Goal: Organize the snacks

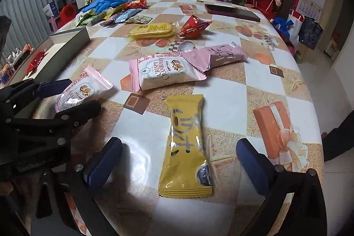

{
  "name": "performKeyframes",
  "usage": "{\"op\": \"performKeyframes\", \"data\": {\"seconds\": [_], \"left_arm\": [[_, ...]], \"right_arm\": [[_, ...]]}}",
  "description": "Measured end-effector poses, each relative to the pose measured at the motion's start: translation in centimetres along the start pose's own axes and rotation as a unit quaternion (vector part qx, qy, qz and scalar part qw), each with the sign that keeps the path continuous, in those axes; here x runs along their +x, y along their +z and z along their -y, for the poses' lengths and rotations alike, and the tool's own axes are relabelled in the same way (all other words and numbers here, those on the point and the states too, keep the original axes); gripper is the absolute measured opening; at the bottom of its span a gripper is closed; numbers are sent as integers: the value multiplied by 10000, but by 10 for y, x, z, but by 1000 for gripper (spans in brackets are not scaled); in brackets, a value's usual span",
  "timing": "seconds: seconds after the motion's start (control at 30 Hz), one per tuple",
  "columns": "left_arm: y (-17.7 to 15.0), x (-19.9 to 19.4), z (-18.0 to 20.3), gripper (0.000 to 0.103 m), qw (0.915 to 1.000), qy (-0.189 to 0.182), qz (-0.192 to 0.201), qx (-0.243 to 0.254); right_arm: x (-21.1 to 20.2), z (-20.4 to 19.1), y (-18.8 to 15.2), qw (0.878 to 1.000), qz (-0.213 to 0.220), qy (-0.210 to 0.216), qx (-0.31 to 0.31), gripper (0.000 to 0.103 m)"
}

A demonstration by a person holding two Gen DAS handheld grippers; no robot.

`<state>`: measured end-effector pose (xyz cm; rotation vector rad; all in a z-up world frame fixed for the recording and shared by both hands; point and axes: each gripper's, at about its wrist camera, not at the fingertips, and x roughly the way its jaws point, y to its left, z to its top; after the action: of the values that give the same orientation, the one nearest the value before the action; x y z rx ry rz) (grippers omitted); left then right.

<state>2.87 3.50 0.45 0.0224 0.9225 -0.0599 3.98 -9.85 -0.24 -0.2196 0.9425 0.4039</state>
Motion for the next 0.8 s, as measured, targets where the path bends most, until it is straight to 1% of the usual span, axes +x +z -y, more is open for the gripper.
{"op": "performKeyframes", "data": {"seconds": [0.17,0.27,0.33,0.4,0.5,0.63,0.67,0.73,0.77,0.8], "left_arm": [[-1,0,-1,77,10000,-8,-5,-35],[-4,-2,-3,77,10000,47,-29,-53],[-5,-4,-2,77,9999,104,-58,30],[-8,-5,-2,82,9997,184,-67,118],[-11,-6,-8,82,10000,51,-30,6],[-9,-6,-2,83,9997,232,40,104],[-9,-6,-2,83,9997,235,33,49],[-8,-3,-8,86,9999,77,-21,-76],[-7,-1,-11,89,9999,42,-39,-150],[-7,-1,-11,90,9999,36,-48,-111]], "right_arm": [[0,0,0,10000,-2,-3,-6,103],[0,0,0,10000,-1,-1,-5,103],[0,0,0,10000,-2,-2,-7,103],[0,0,0,10000,-6,-19,16,103],[0,0,-1,10000,-9,-41,53,103],[0,0,-1,10000,-7,-47,49,103],[0,0,-1,10000,-6,-47,49,103],[0,0,-1,10000,-7,-36,58,103],[0,0,-1,10000,-3,-37,58,103],[0,1,-2,10000,-4,-28,67,103]]}}
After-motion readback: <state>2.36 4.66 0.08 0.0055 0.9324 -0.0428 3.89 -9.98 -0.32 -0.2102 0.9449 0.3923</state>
